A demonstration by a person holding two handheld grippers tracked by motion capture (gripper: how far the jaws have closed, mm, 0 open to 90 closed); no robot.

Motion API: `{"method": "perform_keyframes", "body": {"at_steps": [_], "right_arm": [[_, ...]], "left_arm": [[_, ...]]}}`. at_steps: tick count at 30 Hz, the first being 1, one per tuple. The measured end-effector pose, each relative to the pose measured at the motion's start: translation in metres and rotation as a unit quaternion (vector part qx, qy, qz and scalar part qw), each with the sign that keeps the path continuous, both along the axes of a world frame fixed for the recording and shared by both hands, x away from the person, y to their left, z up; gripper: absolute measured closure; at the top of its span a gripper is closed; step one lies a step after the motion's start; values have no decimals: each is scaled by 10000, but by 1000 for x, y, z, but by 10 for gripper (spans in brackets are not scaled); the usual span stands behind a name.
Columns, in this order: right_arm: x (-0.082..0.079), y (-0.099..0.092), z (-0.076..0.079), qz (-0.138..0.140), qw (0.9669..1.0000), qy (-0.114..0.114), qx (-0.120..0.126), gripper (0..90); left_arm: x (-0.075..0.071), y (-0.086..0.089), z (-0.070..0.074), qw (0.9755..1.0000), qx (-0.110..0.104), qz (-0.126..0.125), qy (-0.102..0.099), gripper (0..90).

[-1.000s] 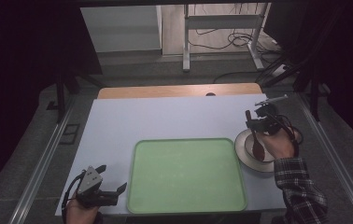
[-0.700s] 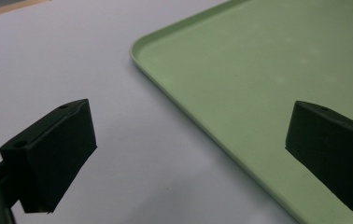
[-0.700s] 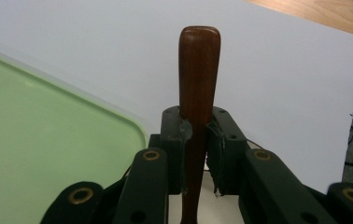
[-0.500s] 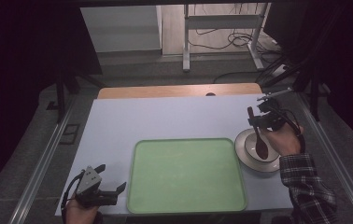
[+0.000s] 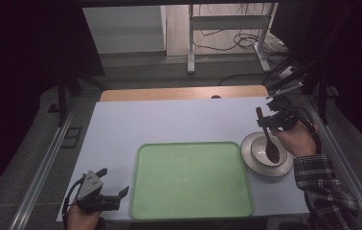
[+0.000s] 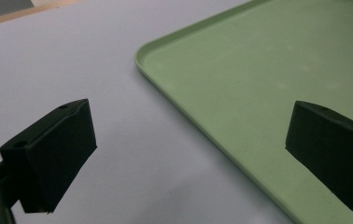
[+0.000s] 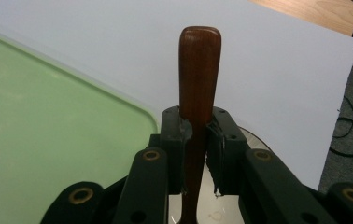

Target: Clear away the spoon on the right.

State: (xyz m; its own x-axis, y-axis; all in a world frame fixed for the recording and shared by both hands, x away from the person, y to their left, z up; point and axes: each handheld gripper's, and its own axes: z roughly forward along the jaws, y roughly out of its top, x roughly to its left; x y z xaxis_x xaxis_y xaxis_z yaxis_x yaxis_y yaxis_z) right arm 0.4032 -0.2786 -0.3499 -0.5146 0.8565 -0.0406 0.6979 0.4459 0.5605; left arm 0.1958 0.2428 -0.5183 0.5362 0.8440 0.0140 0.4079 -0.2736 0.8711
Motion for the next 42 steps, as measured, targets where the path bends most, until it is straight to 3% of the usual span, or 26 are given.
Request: {"method": "perform_keyframes", "body": {"at_steps": [7, 16, 27, 42], "right_arm": [[-6, 3, 10, 46, 9999, 150, 4, 775], [-16, 11, 6, 189, 9986, 501, 39, 775], [-27, 25, 4, 429, 9961, 764, 138, 775], [-37, 48, -17, 613, 9891, 1325, 193, 775]], "left_arm": [[0, 0, 0, 10000, 4, -11, -1, 16], [0, -1, 0, 10000, 13, -27, 3, 17], [0, -1, 0, 10000, 23, -36, 4, 17], [1, -2, 0, 10000, 30, -52, 4, 16]]}}
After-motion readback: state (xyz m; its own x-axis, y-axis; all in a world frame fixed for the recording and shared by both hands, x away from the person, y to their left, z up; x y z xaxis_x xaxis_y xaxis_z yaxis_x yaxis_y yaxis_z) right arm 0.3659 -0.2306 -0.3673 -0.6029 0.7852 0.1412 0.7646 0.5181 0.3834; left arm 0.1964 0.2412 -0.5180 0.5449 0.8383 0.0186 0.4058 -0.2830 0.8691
